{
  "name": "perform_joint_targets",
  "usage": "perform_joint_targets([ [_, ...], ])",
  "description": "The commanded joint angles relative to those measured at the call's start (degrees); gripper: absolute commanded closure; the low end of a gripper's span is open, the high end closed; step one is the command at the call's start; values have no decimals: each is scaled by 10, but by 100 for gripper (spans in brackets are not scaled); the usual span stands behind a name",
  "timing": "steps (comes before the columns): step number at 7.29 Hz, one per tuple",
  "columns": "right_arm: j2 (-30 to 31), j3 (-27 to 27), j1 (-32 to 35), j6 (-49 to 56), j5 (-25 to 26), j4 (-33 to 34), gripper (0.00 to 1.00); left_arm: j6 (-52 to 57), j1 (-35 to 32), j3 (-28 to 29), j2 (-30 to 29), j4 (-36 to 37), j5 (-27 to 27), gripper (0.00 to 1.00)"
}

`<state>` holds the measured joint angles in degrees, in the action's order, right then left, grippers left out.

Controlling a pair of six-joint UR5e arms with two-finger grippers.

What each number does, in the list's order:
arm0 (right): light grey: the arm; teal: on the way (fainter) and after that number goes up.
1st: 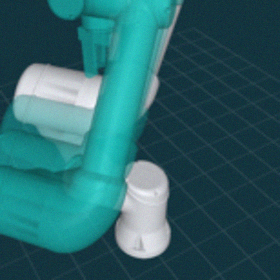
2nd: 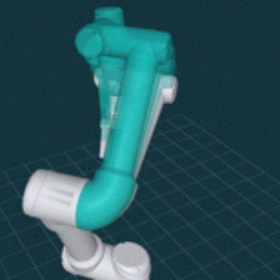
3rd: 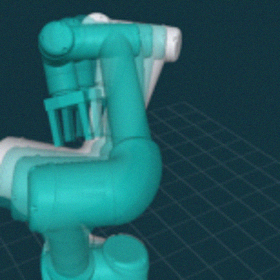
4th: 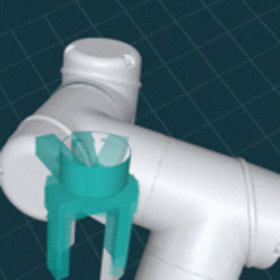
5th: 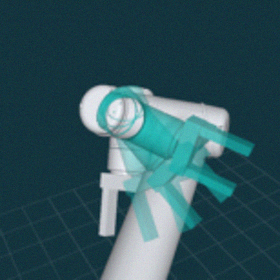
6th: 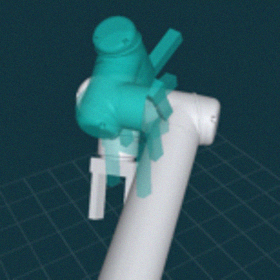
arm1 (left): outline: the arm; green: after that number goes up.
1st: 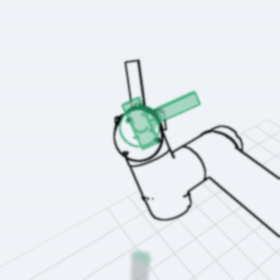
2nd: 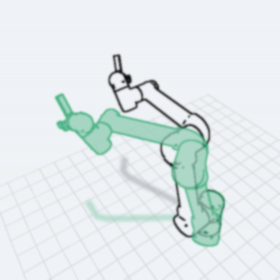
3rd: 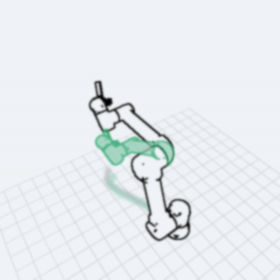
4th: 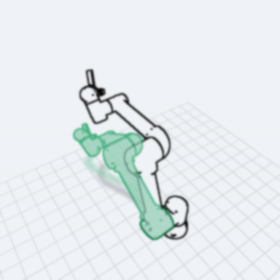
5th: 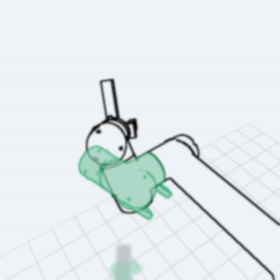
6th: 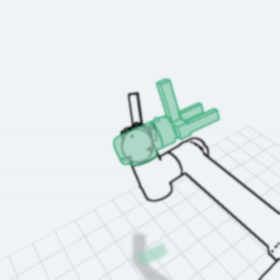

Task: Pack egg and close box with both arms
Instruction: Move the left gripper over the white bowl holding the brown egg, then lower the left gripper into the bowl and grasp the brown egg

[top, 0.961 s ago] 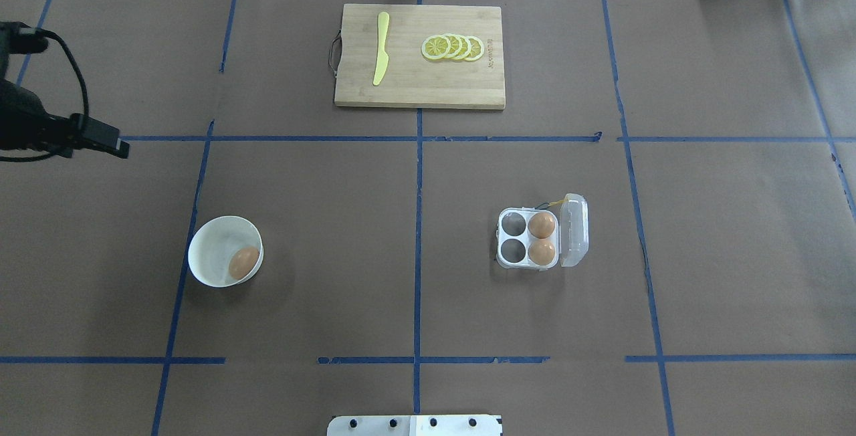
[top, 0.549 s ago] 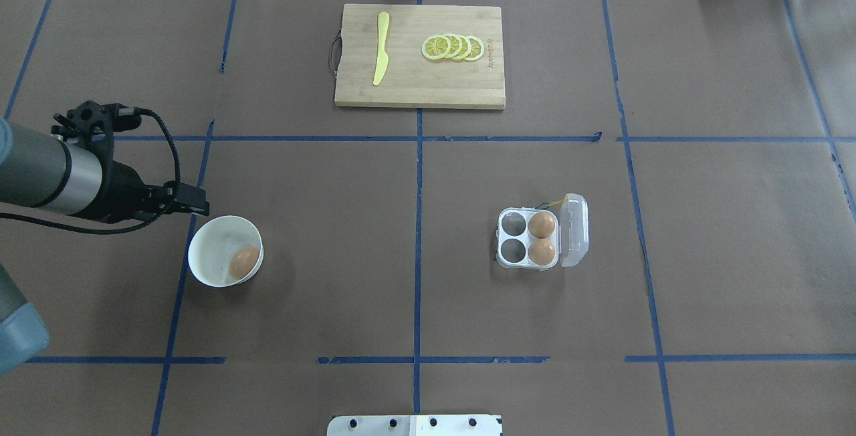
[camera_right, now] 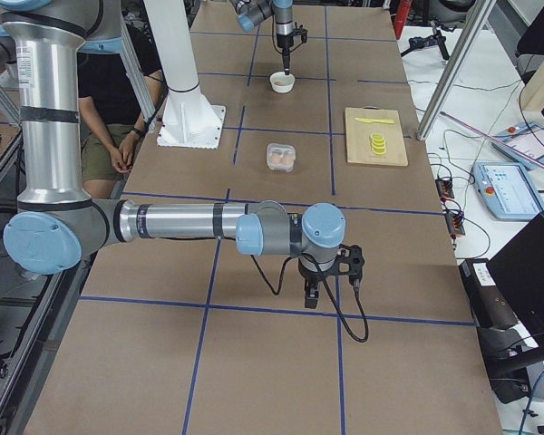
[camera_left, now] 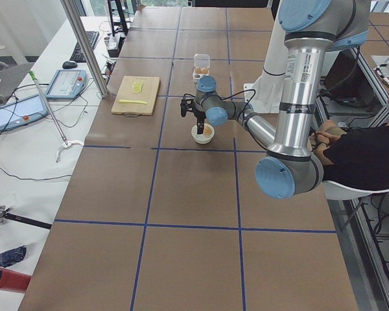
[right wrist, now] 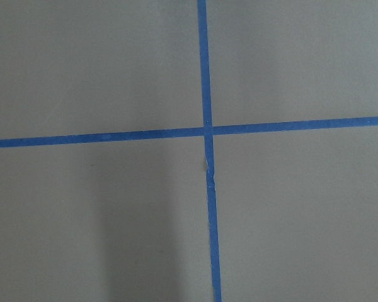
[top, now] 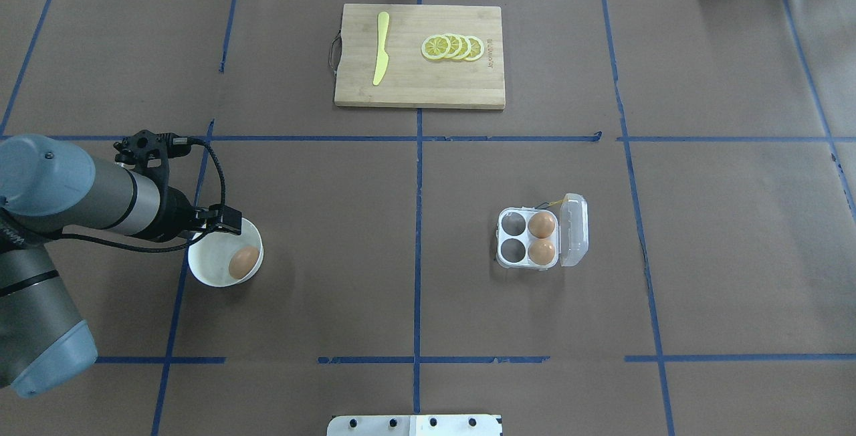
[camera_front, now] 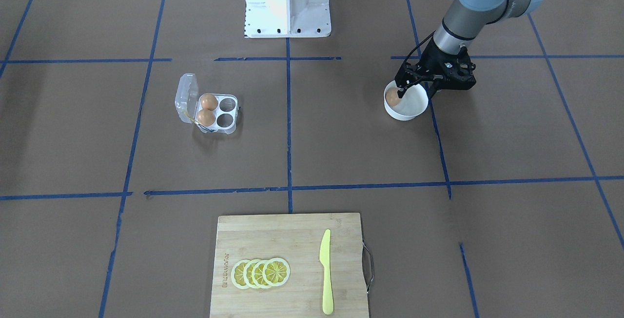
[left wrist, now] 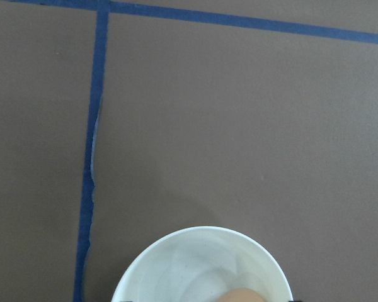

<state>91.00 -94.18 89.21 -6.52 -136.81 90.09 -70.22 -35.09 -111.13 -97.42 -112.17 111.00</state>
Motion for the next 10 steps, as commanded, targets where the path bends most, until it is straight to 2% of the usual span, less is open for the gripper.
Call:
perform_joint_targets([
  [1, 0, -1, 0, 0, 0, 0, 0, 1, 15, 9, -6, -1, -7, 18],
  [10, 0, -3, 0, -1, -5, 0, 0, 0, 54, 36, -8, 0, -8, 21],
])
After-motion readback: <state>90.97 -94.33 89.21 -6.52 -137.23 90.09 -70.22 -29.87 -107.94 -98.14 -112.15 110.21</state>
